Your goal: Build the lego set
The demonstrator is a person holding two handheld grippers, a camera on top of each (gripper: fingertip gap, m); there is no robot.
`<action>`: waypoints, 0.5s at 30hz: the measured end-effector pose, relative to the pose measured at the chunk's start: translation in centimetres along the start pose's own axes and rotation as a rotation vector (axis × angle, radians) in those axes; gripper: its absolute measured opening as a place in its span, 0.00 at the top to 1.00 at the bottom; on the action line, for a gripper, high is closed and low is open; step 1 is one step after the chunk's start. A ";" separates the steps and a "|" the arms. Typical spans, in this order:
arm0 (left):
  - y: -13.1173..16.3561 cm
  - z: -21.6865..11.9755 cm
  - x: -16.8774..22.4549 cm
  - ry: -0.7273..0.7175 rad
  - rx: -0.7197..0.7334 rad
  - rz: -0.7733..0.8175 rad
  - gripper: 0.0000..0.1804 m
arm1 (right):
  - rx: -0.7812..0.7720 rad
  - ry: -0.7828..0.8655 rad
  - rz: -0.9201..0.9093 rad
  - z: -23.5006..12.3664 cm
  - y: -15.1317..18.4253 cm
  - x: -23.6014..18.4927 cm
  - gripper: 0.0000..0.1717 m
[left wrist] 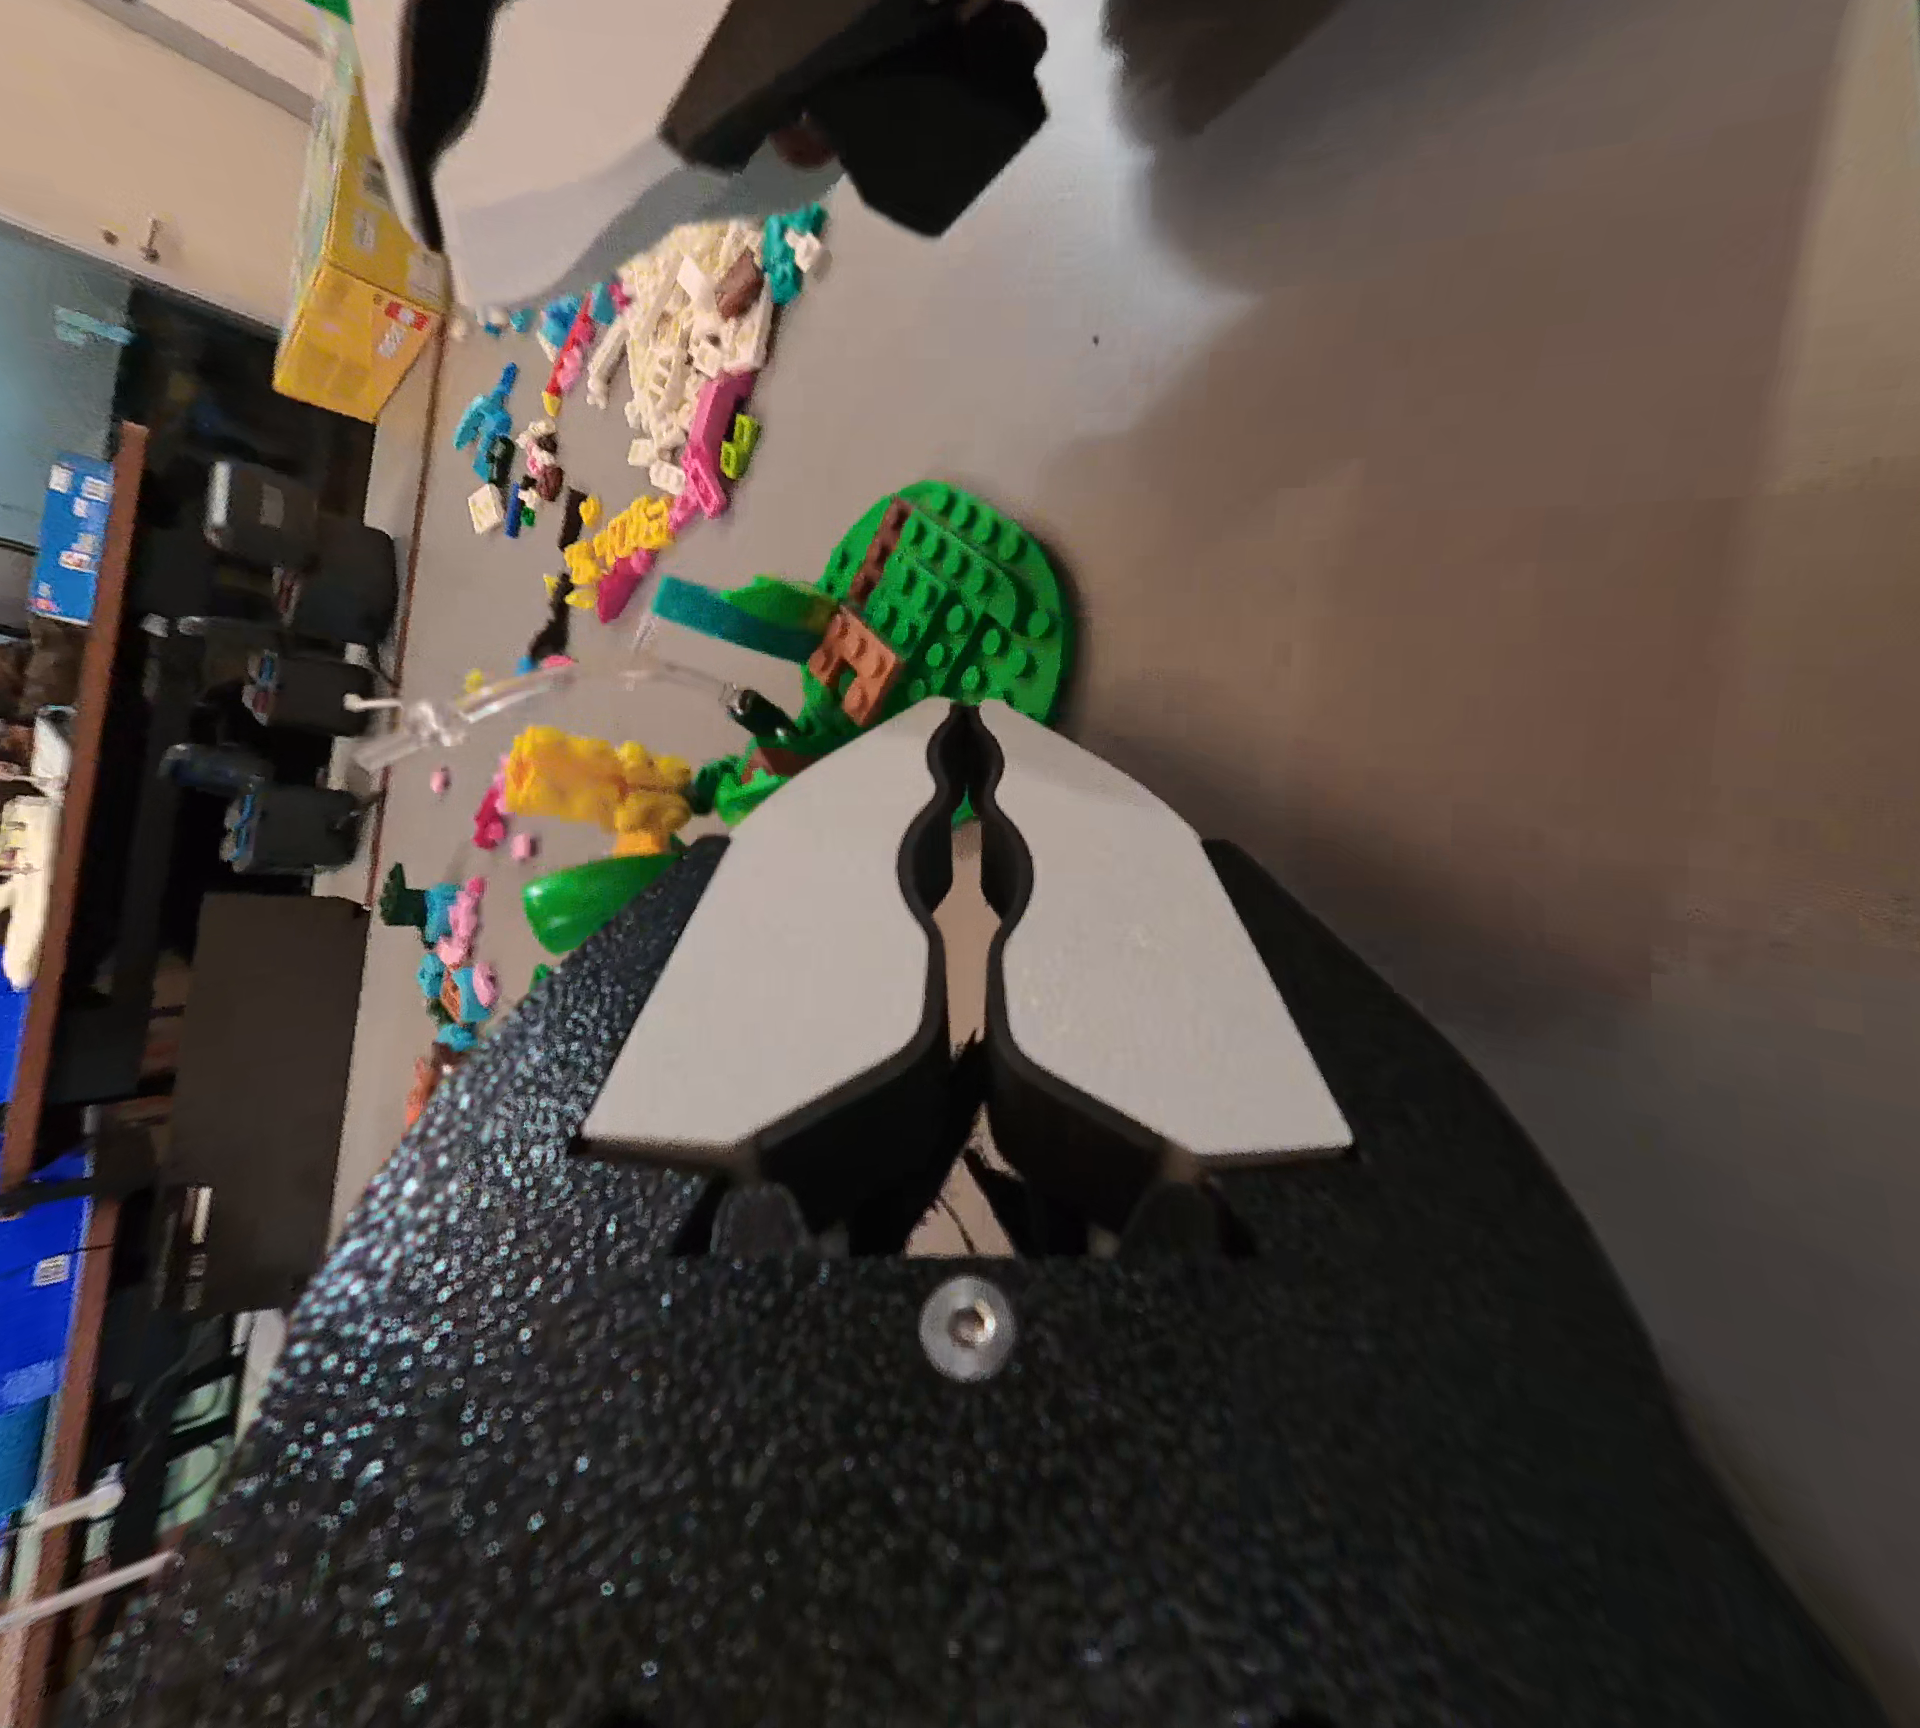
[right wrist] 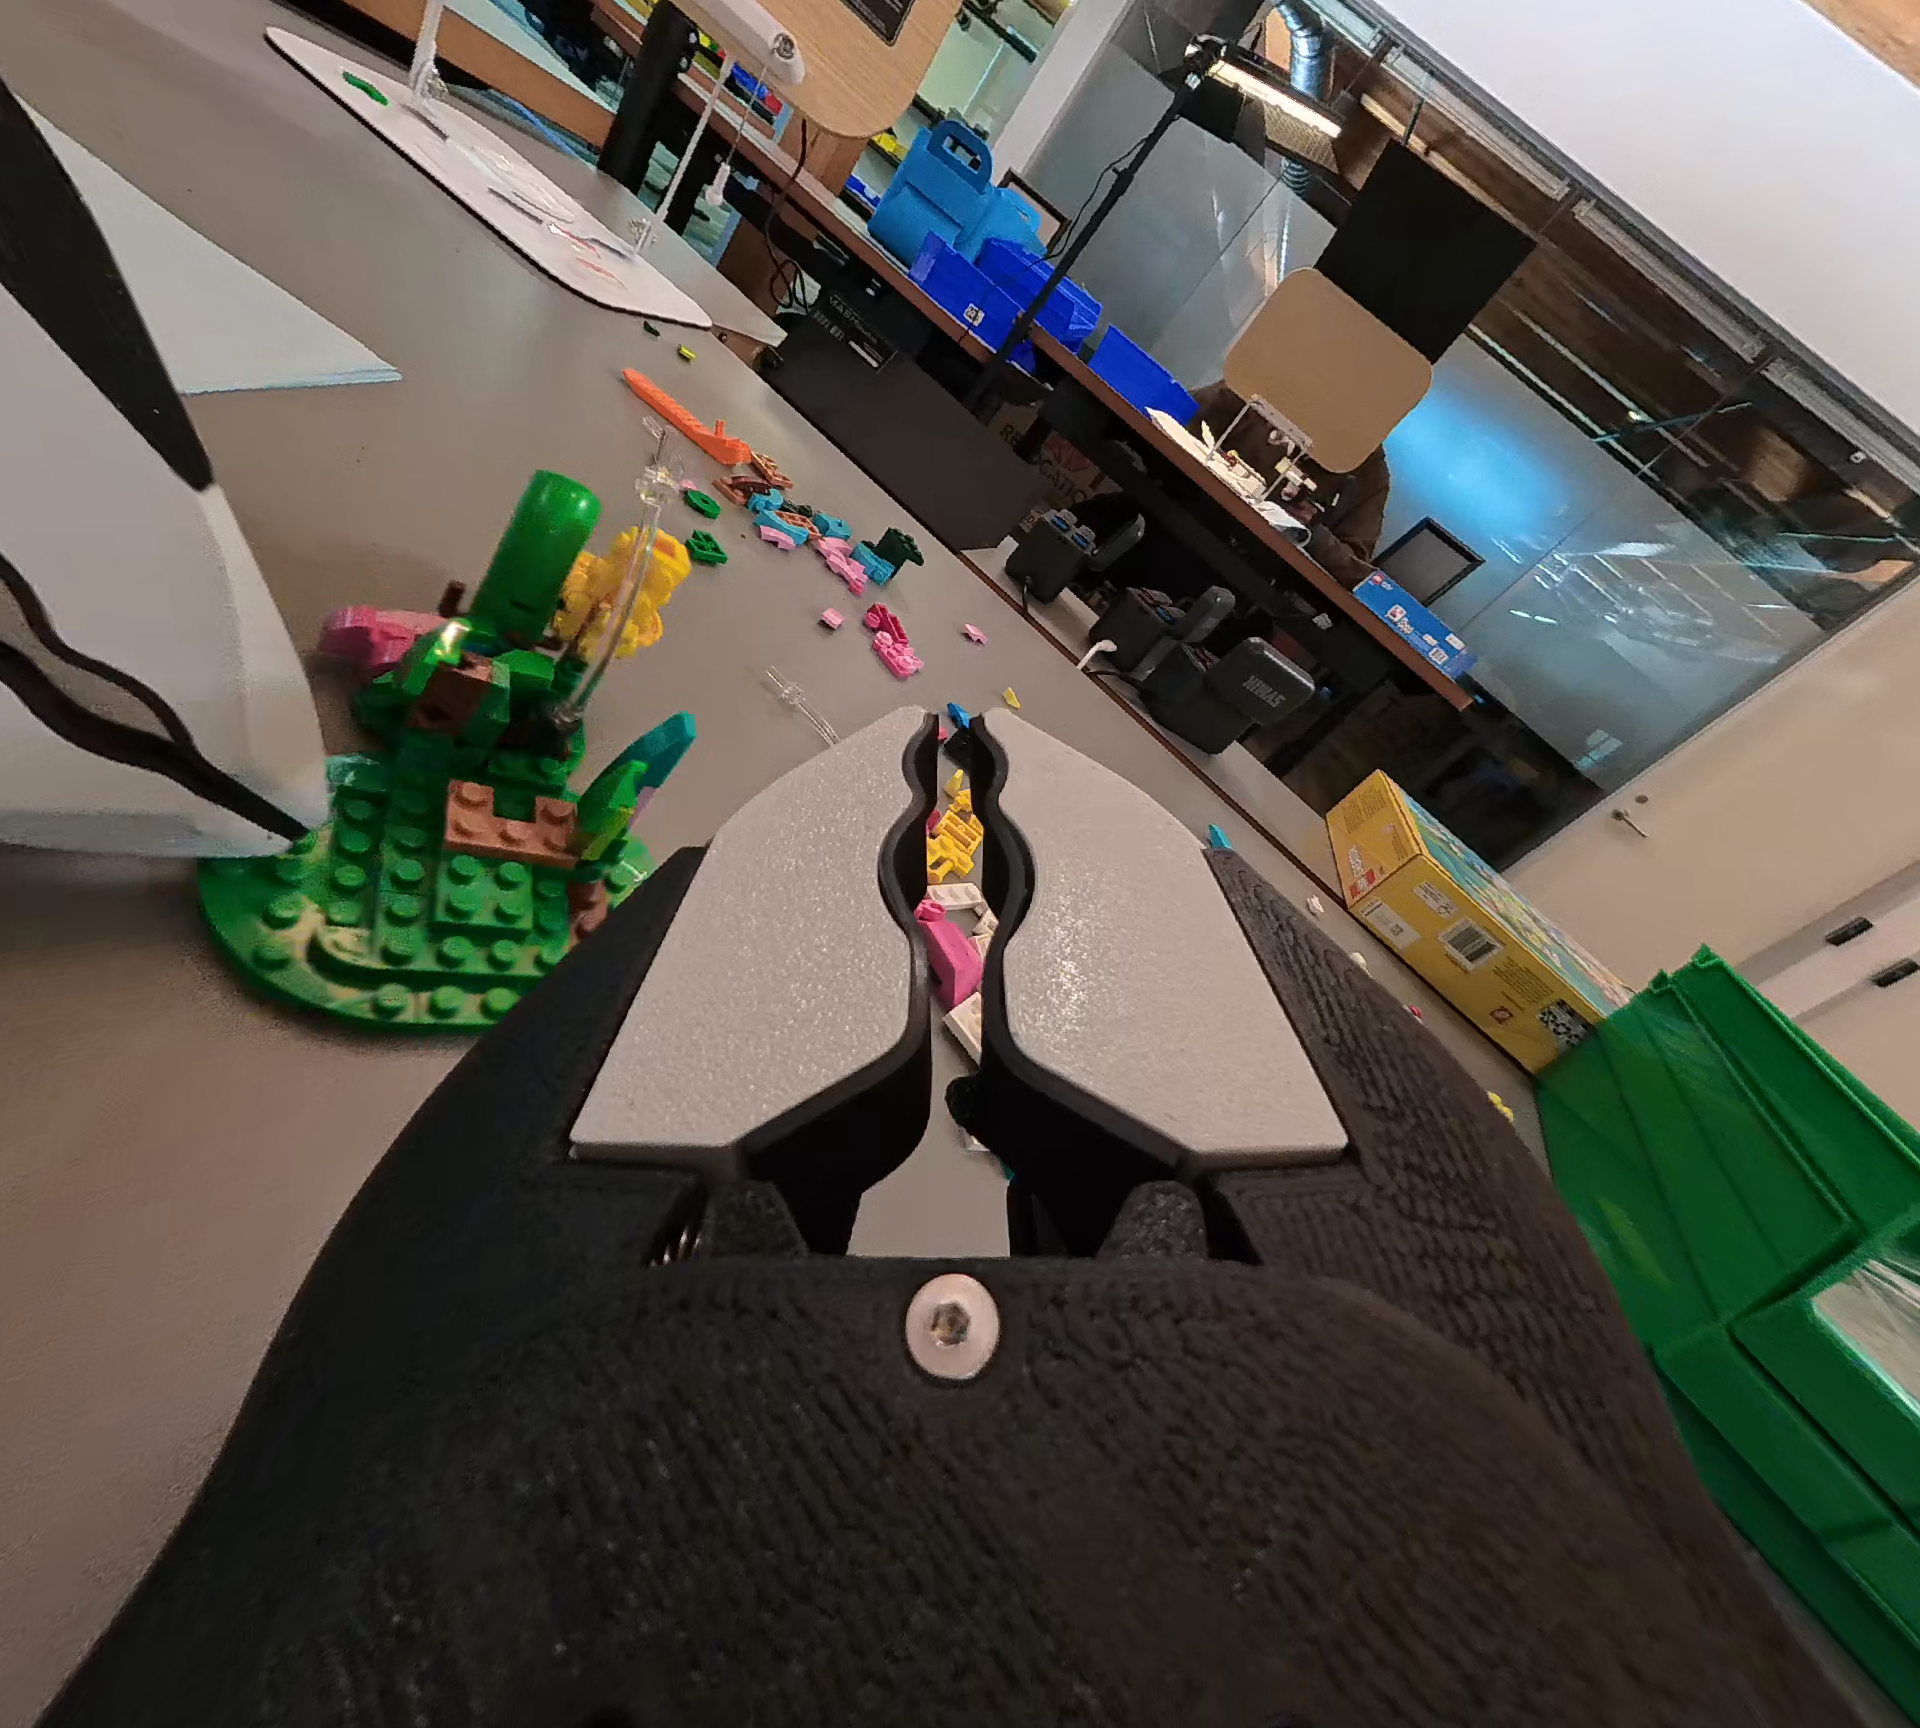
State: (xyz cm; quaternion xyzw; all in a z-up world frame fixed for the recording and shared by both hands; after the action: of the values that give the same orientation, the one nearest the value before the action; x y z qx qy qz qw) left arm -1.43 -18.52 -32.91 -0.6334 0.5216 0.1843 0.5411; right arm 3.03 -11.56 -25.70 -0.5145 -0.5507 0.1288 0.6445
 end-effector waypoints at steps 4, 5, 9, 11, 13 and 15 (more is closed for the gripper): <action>-2.1 -1.1 -2.0 -0.166 0.140 0.038 1.00 | 0.002 -0.001 0.002 0.0 0.0 0.0 0.98; -2.3 -1.5 -2.2 -0.196 0.172 0.052 1.00 | 0.005 -0.002 0.005 0.0 -0.1 0.0 0.99; -1.5 -1.8 -1.9 -0.199 0.198 0.078 1.00 | 0.018 -0.006 0.018 -0.1 -0.2 0.0 1.00; -1.1 -1.6 -1.8 -0.166 0.194 0.039 1.00 | 0.021 -0.005 0.019 -0.2 -0.3 0.0 1.00; -0.9 -1.5 -1.8 -0.131 0.197 -0.017 1.00 | 0.024 -0.006 0.020 -0.2 -0.3 0.0 1.00; -0.6 -1.3 -2.0 -0.109 0.196 -0.058 1.00 | 0.026 -0.009 0.020 -0.2 -0.3 0.0 1.00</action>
State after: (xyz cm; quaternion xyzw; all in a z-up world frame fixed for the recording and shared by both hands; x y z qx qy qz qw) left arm -2.06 -18.83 -30.59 -0.5811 0.4885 0.1509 0.6331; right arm 3.03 -11.81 -25.45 -0.5112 -0.5467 0.1446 0.6473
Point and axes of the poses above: each gripper's, where its closed fingertips meet, z out along the fingers, y out of its underside, x = y × z across the jaws, the point moved 1 cm from there along -z, back along the fingers, and after that the axes turned 15 degrees about -y, right-handed, at the moved point
